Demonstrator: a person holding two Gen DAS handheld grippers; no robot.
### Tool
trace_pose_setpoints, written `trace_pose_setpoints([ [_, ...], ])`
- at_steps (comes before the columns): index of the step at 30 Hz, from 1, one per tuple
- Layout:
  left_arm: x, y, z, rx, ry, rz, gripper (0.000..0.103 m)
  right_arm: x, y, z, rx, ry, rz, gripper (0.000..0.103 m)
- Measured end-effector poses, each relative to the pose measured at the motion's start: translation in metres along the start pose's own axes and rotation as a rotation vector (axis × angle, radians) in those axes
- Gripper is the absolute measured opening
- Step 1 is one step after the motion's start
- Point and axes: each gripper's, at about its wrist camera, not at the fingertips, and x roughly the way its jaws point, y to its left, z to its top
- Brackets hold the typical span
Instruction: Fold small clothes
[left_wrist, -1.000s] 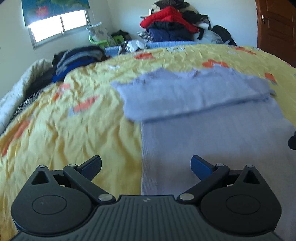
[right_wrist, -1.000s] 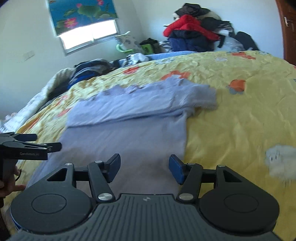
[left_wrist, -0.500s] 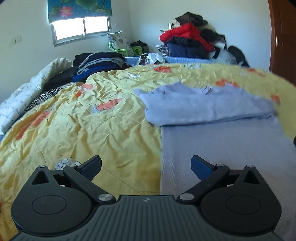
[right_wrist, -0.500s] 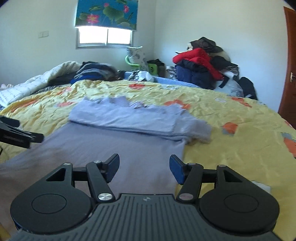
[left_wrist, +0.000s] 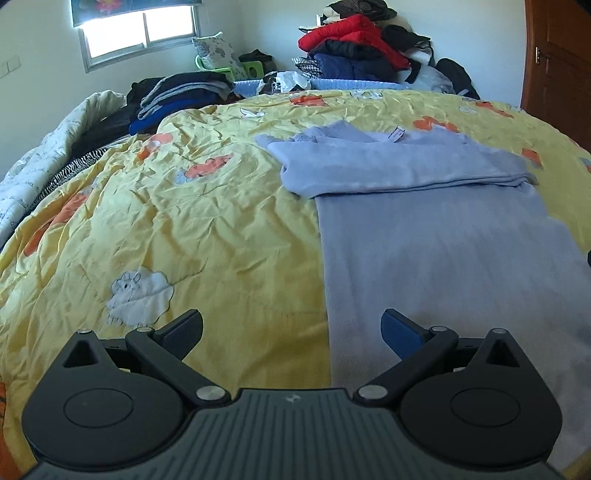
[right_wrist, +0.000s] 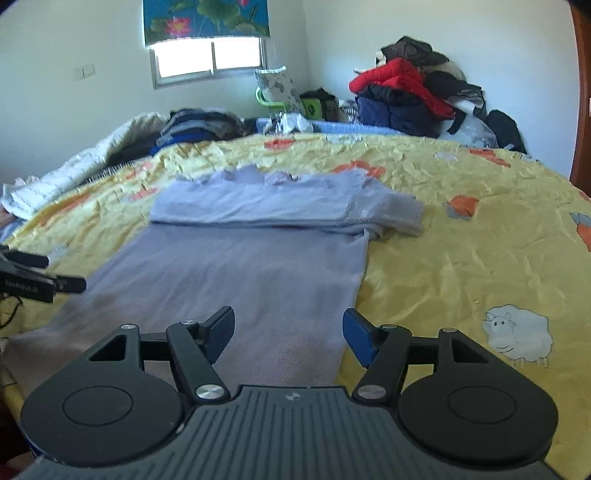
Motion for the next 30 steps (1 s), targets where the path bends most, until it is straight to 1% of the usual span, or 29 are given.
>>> trace_pose_setpoints([
  [3,-0.006,0.001,-0.004,-0.006,0.018,-0.001,0.103,-0.010,-0.002,0.001,0.004,0.000,0.025,0.069],
  [6,-0.008,-0.001,-0.009,-0.006,0.037,0.007,0.103,-0.016,-0.002,-0.002,0.005,0.019,0.065,0.072],
  [9,-0.010,-0.005,-0.015,-0.004,0.057,0.019,0.103,-0.018,0.004,-0.003,-0.018,0.042,0.075,0.074],
  [11,-0.012,-0.007,-0.017,-0.002,0.065,0.023,0.103,-0.019,0.007,-0.005,-0.019,0.062,0.064,0.076],
  [13,-0.012,-0.010,-0.019,0.003,0.075,0.029,0.103,-0.018,0.010,-0.005,0.003,0.097,0.053,0.082],
  [15,-0.013,-0.013,-0.021,0.017,0.076,0.031,0.103,-0.017,0.011,-0.007,0.018,0.135,0.064,0.082],
  [17,-0.014,-0.015,-0.022,0.030,0.078,0.027,0.103,-0.017,0.014,-0.010,0.010,0.152,0.097,0.082],
  [19,-0.016,-0.016,-0.023,0.033,0.083,0.009,0.103,-0.017,0.018,-0.013,-0.007,0.161,0.109,0.082],
  [23,-0.016,-0.014,-0.025,0.023,0.089,0.000,0.103,-0.019,0.020,-0.016,-0.010,0.160,0.117,0.082],
  [26,-0.014,-0.014,-0.026,0.013,0.101,0.008,0.103,-0.018,0.015,-0.019,0.025,0.167,0.120,0.082],
  [30,-0.009,-0.008,-0.028,-0.055,0.127,-0.004,0.103,-0.014,0.011,-0.024,0.070,0.188,0.093,0.084],
])
